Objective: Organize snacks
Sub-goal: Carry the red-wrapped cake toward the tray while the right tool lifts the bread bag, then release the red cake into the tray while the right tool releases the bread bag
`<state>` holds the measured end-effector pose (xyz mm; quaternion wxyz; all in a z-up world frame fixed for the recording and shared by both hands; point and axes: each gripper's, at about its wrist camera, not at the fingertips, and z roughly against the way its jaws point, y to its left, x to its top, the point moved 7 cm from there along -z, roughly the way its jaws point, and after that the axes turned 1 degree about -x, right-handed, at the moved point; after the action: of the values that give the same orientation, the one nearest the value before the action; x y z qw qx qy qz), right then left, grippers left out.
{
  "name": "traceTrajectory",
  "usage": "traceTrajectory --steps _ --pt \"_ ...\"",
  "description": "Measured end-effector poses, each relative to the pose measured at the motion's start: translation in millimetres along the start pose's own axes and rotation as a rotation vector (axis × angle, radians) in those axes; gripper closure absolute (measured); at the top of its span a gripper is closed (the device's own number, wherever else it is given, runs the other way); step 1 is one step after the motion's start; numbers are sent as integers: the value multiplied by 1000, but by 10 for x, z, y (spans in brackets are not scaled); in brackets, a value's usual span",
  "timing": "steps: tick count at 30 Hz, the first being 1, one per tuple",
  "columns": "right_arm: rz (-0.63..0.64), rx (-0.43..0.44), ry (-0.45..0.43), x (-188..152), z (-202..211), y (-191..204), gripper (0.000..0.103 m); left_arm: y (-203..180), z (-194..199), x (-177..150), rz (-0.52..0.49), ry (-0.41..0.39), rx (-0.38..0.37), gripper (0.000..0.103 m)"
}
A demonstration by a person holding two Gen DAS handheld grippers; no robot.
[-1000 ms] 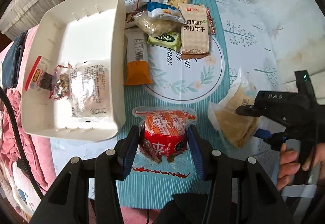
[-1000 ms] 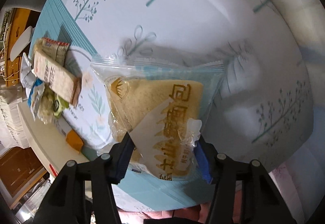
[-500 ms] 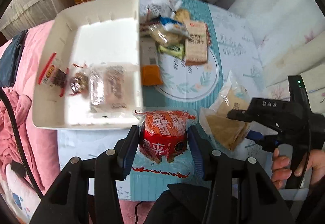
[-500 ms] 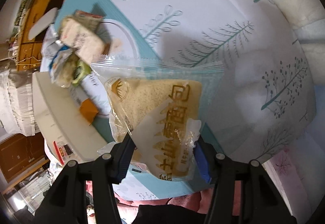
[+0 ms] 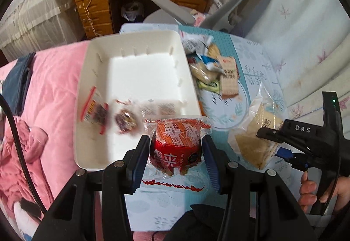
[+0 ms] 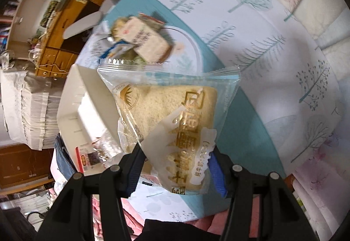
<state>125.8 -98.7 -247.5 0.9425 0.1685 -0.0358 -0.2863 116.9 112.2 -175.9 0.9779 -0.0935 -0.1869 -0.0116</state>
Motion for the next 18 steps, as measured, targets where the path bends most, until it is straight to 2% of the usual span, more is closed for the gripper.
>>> traceTrajectory --steps 6,18 --pt "48 43 -86 -227 59 381 48 374 62 118 -45 -54 -17 55" --pt "146 180 -205 -602 52 1038 47 859 56 101 -131 -80 -23 55"
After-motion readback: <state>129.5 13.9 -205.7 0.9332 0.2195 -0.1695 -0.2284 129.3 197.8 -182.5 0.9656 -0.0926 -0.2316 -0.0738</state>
